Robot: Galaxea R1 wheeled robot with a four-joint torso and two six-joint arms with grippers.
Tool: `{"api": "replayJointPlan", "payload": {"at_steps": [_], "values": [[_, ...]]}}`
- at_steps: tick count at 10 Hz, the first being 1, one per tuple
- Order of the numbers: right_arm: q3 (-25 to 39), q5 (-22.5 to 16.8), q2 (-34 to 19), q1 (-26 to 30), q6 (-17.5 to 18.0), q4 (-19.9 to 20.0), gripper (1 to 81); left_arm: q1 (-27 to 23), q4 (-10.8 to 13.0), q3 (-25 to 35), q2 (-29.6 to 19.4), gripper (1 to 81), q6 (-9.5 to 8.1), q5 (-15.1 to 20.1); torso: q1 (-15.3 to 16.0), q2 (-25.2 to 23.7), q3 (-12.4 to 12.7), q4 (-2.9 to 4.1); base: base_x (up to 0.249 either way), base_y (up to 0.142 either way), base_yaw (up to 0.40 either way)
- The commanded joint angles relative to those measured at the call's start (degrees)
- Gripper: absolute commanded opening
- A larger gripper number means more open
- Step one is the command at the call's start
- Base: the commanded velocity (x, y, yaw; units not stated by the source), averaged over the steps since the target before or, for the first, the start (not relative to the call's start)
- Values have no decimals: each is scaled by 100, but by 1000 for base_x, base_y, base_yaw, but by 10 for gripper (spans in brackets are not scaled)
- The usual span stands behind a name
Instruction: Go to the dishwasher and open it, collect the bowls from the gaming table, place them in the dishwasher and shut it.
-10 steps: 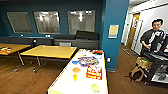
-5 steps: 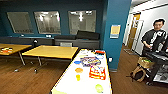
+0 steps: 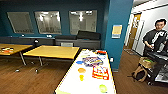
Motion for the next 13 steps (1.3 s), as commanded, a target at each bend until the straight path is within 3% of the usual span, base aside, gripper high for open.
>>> {"api": "replayJointPlan", "payload": {"at_steps": [1, 5, 9, 13], "values": [[283, 42, -139, 137, -7, 22, 811, -195, 16, 30, -3, 811, 20, 263, 0, 0, 0, 0, 0, 105, 0], [2131, 308, -1177, 66, -25, -30, 811, -195, 60, 144, -29, 811, 20, 263, 0, 0, 0, 0, 0, 105, 0], [2025, 308, -1097, 58, -42, -66, 811, -195, 78, 874, -425, 811, 46, 254, 0, 0, 0, 0, 0, 105, 0], [1911, 316, -1062, 58, -42, -48, 811, -195, 78, 839, -399, 811, 46, 263, 0, 0, 0, 0, 0, 93, 0]]}}
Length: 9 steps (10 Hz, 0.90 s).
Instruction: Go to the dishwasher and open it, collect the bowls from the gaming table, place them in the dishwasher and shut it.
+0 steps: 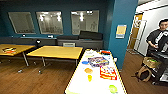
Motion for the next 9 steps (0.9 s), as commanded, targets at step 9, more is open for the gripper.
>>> {"api": "replayJointPlan", "payload": {"at_steps": [9], "values": [[-136, -199, 86, 242, -34, -57, 811, -195, 75, 56, -29, 811, 44, 285, 0, 0, 0, 0, 0, 47, 0]]}}
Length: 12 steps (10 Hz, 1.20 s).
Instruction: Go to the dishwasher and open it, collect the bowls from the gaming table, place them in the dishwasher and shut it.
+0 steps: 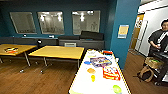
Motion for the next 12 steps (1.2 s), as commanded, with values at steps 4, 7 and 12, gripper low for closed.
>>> {"api": "replayJointPlan", "payload": {"at_steps": [4, 7, 12], "values": [[35, -246, -1, 257, -31, -55, 811, -190, 64, 53, -27, 811, 35, 285, 2, 0, 0, 0, 0, 0, 0], [8, -246, 7, 248, -31, -63, 811, -190, 73, 61, -18, 811, 53, 285, 2, 0, 0, 0, 26, 0, 0], [8, -255, 51, 248, -31, -64, 811, -199, 73, 61, -1, 811, 53, 285, -4, -2, 0, 0, 103, 0, 0]]}}
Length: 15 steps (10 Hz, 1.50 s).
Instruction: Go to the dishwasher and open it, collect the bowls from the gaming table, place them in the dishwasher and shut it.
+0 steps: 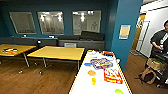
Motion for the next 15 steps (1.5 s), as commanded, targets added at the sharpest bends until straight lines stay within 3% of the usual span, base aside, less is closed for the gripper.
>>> {"api": "replayJointPlan", "payload": {"at_steps": [1, 4, 6, 10, 13, 15], "values": [[39, -224, -18, 159, -31, -54, 811, -170, 73, 61, -3, 811, 45, 279, 0, 0, 0, 0, 107, 0, 0], [91, -127, -88, 141, -22, -27, 811, -170, 65, 61, -3, 811, 45, 287, 6, 4, -2, 0, 32, 0, 0], [432, -127, -421, 168, 30, -26, 811, -178, 64, 61, -3, 811, 28, 287, 2, 2, 0, 0, 0, 0, 0], [2368, 330, -2057, 466, 83, 34, 811, -205, 64, 61, -3, 811, 19, 279, 0, 2, 0, 0, 0, 0, 0], [3484, 321, -3173, 967, 646, 69, 811, -266, 55, 61, -3, 811, 19, 279, 0, 2, 0, 0, 0, 0, 0], [4196, 312, -3920, 1327, 742, 87, 811, -301, 12, 61, 6, 811, 10, 270, 0, 2, 0, 0, 0, 0, 0]]}}
